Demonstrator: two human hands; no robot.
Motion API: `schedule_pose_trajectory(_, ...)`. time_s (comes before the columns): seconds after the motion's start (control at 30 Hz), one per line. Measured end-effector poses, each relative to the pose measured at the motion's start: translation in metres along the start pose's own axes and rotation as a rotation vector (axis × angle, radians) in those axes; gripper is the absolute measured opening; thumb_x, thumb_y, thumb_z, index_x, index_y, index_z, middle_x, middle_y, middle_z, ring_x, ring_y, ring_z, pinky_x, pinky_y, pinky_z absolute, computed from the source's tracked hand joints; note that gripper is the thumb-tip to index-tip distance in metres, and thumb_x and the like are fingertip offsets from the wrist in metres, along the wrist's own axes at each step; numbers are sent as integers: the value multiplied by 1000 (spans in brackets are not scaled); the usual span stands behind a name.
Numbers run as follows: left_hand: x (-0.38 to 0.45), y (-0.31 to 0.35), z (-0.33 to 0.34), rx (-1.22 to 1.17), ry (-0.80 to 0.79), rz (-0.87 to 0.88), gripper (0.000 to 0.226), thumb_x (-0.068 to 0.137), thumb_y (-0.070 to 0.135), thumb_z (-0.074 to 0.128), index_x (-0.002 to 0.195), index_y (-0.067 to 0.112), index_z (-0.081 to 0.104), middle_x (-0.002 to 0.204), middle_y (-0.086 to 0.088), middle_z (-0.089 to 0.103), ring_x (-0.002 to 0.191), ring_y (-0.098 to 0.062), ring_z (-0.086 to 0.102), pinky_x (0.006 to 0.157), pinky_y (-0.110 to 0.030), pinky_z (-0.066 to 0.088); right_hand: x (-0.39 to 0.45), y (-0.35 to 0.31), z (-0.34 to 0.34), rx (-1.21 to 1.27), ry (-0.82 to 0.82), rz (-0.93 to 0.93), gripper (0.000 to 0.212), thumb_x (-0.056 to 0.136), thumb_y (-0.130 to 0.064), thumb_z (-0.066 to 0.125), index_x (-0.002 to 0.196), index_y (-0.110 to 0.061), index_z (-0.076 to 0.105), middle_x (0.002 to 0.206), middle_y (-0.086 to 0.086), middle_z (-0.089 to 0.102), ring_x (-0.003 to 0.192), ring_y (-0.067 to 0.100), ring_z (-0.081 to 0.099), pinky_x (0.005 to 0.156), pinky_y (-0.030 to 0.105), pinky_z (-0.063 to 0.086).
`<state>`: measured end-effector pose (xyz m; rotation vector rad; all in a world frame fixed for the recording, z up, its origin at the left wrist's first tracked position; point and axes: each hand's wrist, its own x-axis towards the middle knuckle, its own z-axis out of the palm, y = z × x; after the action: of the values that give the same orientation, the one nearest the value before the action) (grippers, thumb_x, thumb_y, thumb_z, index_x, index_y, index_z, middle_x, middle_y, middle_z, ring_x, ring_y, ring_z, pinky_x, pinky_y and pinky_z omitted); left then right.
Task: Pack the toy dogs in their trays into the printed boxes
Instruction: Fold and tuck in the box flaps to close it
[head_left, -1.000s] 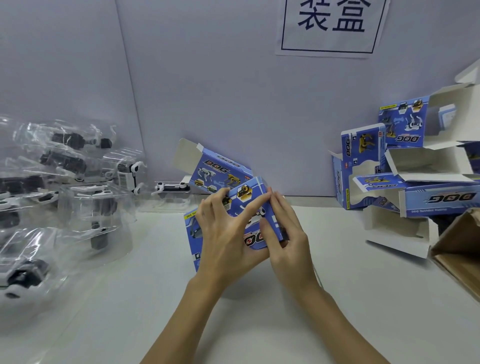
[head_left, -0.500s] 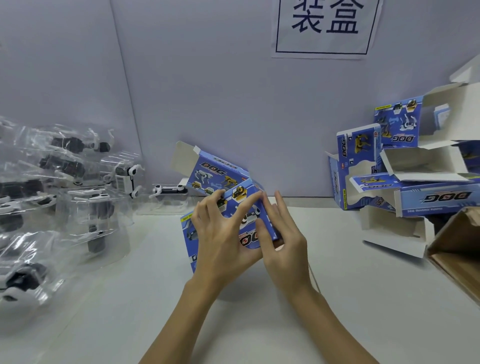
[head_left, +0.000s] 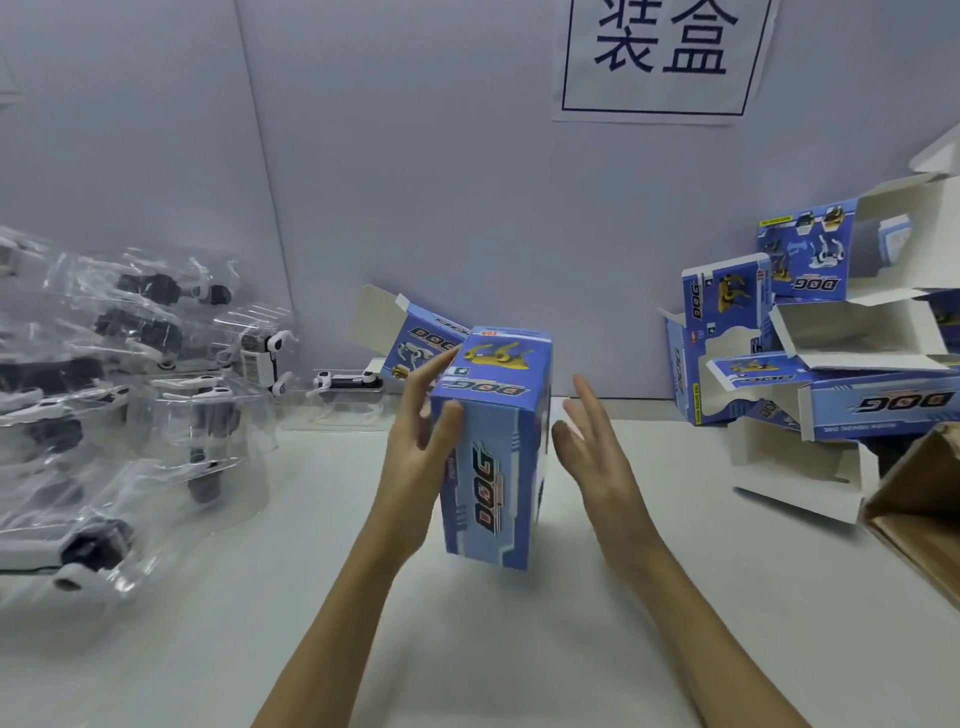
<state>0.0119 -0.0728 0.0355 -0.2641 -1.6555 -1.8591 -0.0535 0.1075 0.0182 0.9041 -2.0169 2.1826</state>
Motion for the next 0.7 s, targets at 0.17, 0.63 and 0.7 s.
schedule_pose_trajectory(0.17, 1, -14, 1, 20, 168, -141, 64, 85, 84, 52, 116, 34, 76, 103, -9, 80, 94, -26, 77, 79, -46, 61, -4, 1, -1, 92, -225, 76, 55, 90, -59, 73, 140, -43, 56, 133, -2, 71, 122, 24, 69, 93, 37, 61)
schedule_pose_trajectory(0.63, 0, -21, -10, 280, -115, 44, 58, 86, 48, 76, 135, 46, 45, 128, 21, 67, 108, -20, 73, 87, -46, 64, -2, 5, 3, -145, 45, -153, 60, 81, -57, 77, 133, -42, 52, 122, -19, 70, 105, 10, 70, 80, 33, 63)
schedule_pose_trajectory(0.7, 0, -22, -10, 267, -125, 37, 67, 86, 52, 76, 142, 46, 41, 134, 17, 65, 112, -21, 72, 88, -45, 63, -2, 4, 3, -128, 92, -160, 56, 78, -56, 80, 126, -42, 55, 115, -15, 73, 100, 11, 71, 74, 25, 60)
